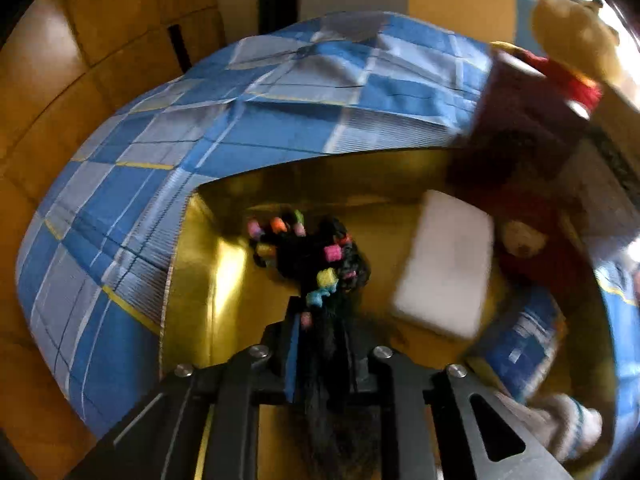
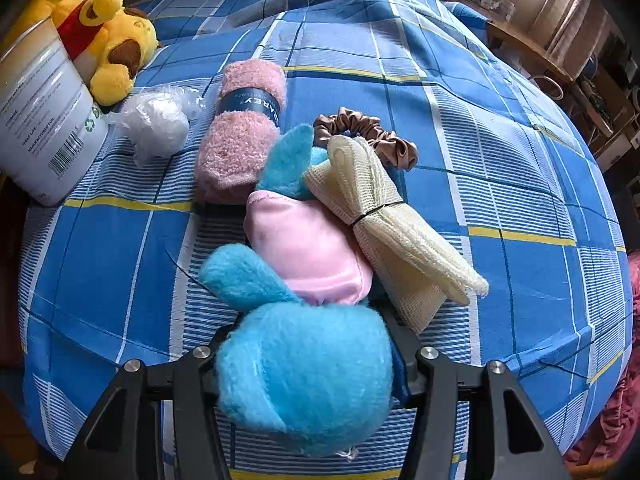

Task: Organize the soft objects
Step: 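Lower the hair wig into the gold tray and open the left gripper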

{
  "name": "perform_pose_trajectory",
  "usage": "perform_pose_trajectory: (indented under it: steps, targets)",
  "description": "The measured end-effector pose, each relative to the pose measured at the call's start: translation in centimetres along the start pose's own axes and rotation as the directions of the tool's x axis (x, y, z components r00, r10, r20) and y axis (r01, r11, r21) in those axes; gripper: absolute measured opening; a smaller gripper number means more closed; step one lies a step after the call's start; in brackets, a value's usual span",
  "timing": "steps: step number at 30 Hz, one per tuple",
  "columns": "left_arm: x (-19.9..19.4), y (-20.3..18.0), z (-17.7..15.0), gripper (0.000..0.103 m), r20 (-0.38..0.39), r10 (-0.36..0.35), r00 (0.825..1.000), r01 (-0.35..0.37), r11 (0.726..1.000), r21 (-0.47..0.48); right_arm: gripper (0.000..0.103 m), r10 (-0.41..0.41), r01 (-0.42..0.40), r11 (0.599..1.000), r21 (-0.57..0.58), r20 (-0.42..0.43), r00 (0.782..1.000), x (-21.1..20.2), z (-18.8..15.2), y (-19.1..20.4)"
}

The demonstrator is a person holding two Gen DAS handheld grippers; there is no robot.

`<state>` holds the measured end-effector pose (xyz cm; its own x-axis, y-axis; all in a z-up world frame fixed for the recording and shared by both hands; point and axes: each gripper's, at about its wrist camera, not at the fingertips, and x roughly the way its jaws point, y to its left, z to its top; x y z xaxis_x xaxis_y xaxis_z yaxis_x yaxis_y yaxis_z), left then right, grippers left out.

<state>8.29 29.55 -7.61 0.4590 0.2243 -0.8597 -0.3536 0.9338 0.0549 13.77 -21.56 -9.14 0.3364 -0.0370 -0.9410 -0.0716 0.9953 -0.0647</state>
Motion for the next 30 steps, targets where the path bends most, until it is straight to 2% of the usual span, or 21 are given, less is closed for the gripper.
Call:
perform_pose_trajectory:
  steps: [1,3,4,5,9,12,16,25,30]
  targets:
    - [-0.1,0.2,0.0,0.021,0.013,0.005,1.0,-0.005,1.0,-0.007,0.056,-0.001,0.001,1.0,0.0,0.001,1.0,0.0,-0.1,0.1]
    - [-0.6,-0.1,0.0,0.031,0.044,0.008,0.999,-0.008,1.0,-0.006,0.056,-0.002,0.002,1.0,0.0,0.002,1.0,0.1,-0.2,0.2]
    - [-1.3,-0.1,-0.1,0.041,0.068,0.017,0.998,-0.017,1.0,-0.003,0.056,-0.003,0.003,1.0,0.0,0.002,1.0,0.1,-0.2,0.2]
    - [-2.0,-0.2,-0.3,0.044,0.089,0.019,0.996,-0.019,1.0,-0.002,0.056,-0.004,0.004,1.0,-0.002,0.003,1.0,0.1,-0.3,0.3]
    - [-5.2,-0.5,-0.6,0.044,0.194,0.014,0.981,-0.015,1.0,0.007,0.057,-0.013,0.013,1.0,-0.011,0.007,1.0,0.1,-0.6,0.5]
    - [-7.9,-0.4,-1.1,0.05,0.26,0.005,0.965,-0.006,1.0,0.004,0.057,-0.01,0.01,1.0,-0.004,0.006,1.0,0.0,-0.6,0.6]
    - [-11.3,-0.8,-1.8,0.051,0.353,0.013,0.935,-0.025,0.999,0.031,0.058,-0.006,0.006,1.0,0.004,0.004,1.0,0.1,-0.5,0.3]
    - [-15.7,-1.8,-3.4,0.052,0.451,-0.002,0.893,-0.049,0.994,0.101,0.057,-0.031,0.031,0.999,-0.014,0.021,0.999,-0.2,-0.8,0.8]
    - [-17.0,-2.2,-3.9,0.052,0.476,-0.016,0.879,-0.05,0.991,0.125,0.057,-0.038,0.039,0.999,-0.014,0.026,0.999,-0.6,-1.1,1.1]
